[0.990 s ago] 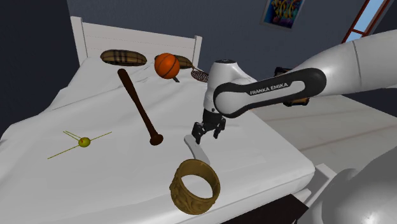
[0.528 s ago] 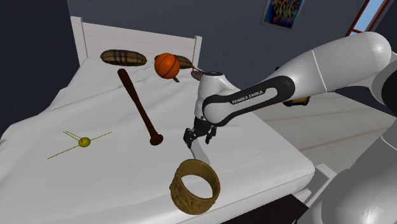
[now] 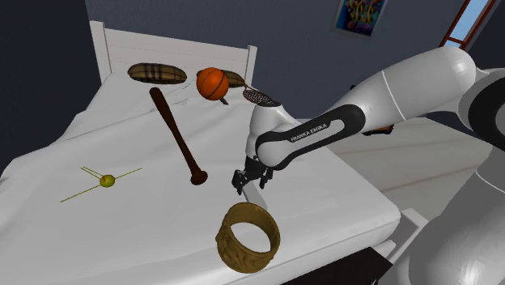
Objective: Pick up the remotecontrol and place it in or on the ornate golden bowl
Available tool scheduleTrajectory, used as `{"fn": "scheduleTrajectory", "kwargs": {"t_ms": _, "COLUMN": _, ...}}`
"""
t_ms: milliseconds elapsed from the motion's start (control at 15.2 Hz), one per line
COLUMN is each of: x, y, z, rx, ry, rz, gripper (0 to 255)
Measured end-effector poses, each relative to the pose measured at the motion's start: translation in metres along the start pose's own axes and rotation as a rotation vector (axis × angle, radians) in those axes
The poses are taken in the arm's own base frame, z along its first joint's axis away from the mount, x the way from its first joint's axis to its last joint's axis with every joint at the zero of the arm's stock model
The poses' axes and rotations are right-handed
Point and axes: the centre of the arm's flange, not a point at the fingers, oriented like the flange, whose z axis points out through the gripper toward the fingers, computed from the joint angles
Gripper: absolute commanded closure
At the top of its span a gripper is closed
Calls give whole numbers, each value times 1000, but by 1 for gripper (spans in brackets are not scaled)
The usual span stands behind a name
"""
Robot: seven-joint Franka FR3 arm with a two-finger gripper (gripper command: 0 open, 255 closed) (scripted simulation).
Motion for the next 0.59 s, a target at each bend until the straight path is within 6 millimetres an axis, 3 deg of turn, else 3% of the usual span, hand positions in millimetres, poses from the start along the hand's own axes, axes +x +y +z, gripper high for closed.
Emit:
{"fn": "scheduleTrajectory", "kwargs": {"t_ms": 198, "x": 0, "y": 0, "z": 0, "rx": 0, "ry": 0, "rz": 0, "gripper": 0}}
{"fn": "scheduleTrajectory", "kwargs": {"t_ms": 264, "x": 0, "y": 0, "z": 0, "rx": 0, "ry": 0, "rz": 0, "gripper": 255}}
{"fn": "scheduleTrajectory", "kwargs": {"t_ms": 594, "x": 0, "y": 0, "z": 0, "rx": 0, "ry": 0, "rz": 0, "gripper": 255}}
